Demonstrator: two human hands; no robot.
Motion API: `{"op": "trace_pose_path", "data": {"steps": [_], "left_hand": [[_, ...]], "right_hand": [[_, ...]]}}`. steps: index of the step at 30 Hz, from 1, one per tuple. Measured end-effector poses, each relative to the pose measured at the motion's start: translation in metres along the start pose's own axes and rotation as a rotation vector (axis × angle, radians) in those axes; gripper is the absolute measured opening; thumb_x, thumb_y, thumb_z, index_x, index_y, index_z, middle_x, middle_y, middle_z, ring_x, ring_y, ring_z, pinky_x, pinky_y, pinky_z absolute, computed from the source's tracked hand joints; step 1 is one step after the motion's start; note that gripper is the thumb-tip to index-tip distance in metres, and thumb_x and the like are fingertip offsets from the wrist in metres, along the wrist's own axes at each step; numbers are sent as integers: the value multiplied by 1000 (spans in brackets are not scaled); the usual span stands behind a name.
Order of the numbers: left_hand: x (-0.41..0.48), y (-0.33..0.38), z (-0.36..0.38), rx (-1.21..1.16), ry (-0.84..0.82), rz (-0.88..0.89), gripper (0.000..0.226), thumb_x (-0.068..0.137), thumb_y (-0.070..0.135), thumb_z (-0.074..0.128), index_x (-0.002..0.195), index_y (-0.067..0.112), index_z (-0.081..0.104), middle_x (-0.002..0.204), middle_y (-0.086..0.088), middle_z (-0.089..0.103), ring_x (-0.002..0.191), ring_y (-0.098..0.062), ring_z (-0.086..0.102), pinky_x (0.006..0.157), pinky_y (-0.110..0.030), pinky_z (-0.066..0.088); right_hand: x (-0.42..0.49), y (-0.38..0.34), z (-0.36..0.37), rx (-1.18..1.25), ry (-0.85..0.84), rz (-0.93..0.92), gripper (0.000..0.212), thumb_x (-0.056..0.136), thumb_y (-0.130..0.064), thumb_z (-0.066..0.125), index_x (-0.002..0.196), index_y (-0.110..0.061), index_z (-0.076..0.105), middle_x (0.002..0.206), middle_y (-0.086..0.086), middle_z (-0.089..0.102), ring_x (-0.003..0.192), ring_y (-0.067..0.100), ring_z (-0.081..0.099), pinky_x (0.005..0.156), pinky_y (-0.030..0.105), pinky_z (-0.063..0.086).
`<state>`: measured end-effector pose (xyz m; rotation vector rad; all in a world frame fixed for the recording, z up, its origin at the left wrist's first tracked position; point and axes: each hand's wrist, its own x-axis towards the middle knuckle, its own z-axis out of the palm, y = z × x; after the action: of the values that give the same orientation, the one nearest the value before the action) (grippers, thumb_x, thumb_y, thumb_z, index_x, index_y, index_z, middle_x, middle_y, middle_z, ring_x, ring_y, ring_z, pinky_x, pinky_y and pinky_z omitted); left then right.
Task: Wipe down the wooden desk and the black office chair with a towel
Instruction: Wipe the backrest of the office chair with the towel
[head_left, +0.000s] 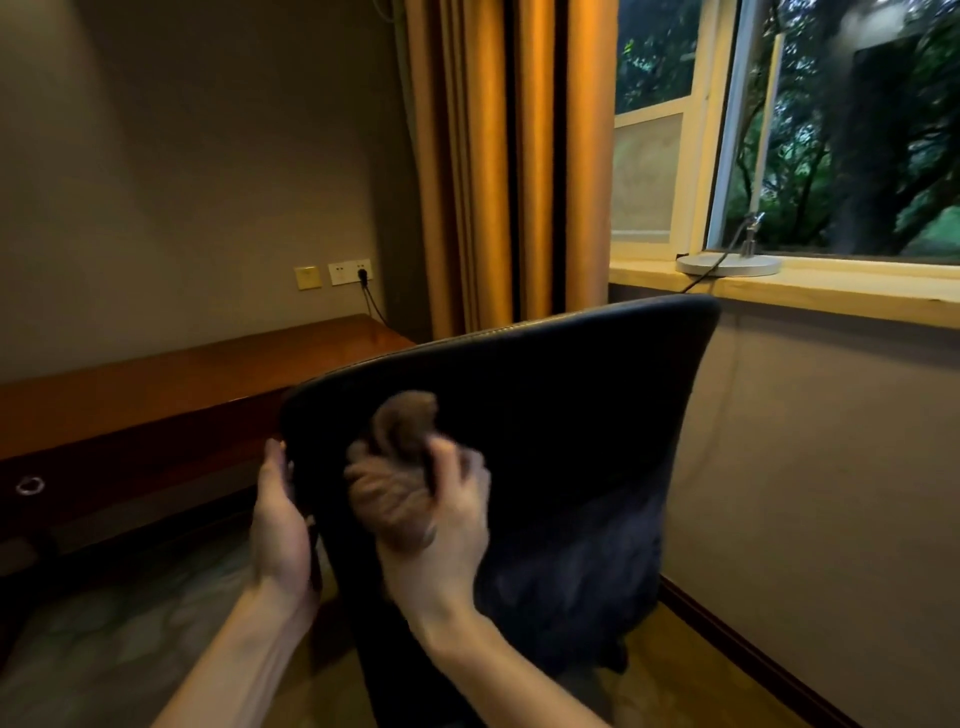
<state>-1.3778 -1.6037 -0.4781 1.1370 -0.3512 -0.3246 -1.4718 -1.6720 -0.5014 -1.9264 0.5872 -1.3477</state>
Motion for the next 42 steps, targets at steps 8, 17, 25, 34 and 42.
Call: {"op": "trace_pose_path", "data": {"steps": [8,17,25,34,42], "left_hand": [[-12,13,1,-53,20,-92,42,110,46,29,99,27,65,95,3,69,88,-10,64,74,-27,45],[-25,9,8,-71,-9,-77,43,111,43,27,103,24,65,101,2,68,91,-10,63,73,-27,44],[-29,7,12,-300,-110,-43,66,109,44,26,83,22,82,82,-1,77,72,-9,74,57,-18,56],[-25,2,-12,-126,-126,34,67,103,62,21,133,18,62,121,-2,73,111,-15,70,96,-35,48],[-38,-5,-1,-148,-132,15,71,94,66,31,138,19,61,131,-4,69,126,-24,61,96,-37,46]], "right_hand": [[35,22,-86,483,495,41,44,96,-14,68,135,0,53,107,0,66,94,7,69,85,25,57],[100,15,-103,-66,444,69,72,87,-24,65,154,-31,39,136,13,48,119,37,53,88,46,45],[17,-37,-3,-308,160,-335,80,81,-28,78,147,-43,36,139,4,33,123,35,46,69,50,56],[36,-9,-87,-82,293,-465,50,92,-31,65,141,-21,59,133,15,50,122,31,54,95,45,51],[47,-11,-26,-277,394,-249,67,84,-23,64,145,-34,38,140,13,41,122,36,44,76,58,55]]}}
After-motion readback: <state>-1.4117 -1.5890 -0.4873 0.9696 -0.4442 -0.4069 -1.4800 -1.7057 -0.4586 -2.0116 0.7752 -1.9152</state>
